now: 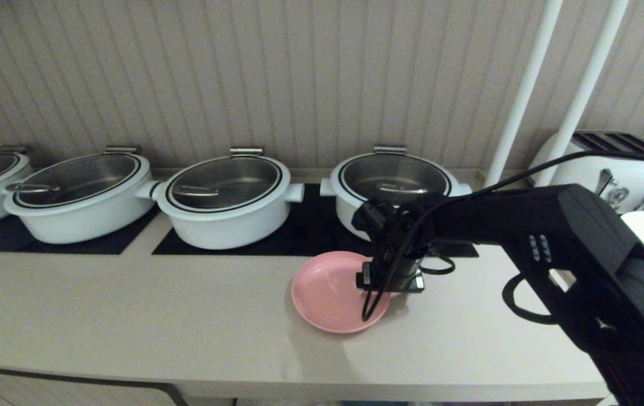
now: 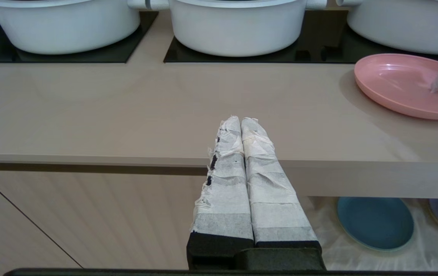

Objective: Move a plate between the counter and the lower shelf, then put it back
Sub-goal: Pick up the plate

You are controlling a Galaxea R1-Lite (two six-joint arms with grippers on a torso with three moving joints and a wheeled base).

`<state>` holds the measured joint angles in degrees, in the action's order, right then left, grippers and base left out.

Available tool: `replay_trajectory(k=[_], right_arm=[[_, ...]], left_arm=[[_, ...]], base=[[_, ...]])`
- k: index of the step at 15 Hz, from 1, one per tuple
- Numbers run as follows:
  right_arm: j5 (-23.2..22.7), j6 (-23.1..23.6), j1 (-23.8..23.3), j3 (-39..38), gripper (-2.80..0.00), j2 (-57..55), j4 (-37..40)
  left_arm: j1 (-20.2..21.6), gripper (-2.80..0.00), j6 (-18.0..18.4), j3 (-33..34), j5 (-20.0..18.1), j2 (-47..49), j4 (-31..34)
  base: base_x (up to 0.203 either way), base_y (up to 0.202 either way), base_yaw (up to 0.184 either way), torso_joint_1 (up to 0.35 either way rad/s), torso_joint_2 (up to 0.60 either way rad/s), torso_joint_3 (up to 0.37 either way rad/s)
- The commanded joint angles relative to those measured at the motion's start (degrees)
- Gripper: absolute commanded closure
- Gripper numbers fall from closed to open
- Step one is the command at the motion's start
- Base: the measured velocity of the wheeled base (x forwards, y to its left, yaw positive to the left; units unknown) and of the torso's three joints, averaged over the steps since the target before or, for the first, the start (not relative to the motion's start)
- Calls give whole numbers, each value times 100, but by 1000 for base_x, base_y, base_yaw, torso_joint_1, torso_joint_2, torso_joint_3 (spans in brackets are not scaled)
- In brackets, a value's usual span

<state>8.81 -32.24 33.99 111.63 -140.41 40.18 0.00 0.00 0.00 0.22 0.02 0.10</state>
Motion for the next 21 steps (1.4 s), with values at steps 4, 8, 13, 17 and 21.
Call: replay_trajectory(k=[4, 8, 13, 17, 21], right_arm=[[15, -1, 3, -1, 0, -57, 25], [22, 8, 3, -1, 0, -74, 16], [91, 25, -33, -1, 0, -37, 25], [217, 34, -97, -1, 0, 78, 51], [220, 139, -242, -9, 0, 309, 111]], left_arm=[[0, 0, 0, 0, 4, -2, -1], [0, 0, 0, 0, 4, -2, -1], [0, 0, 0, 0, 4, -2, -1], [0, 0, 0, 0, 4, -2, -1], [0, 0, 0, 0, 4, -2, -1]], base=[[0, 0, 0, 0, 0, 0], [0, 0, 0, 0, 0, 0], [0, 0, 0, 0, 0, 0], [0, 0, 0, 0, 0, 0], [0, 0, 0, 0, 0, 0]])
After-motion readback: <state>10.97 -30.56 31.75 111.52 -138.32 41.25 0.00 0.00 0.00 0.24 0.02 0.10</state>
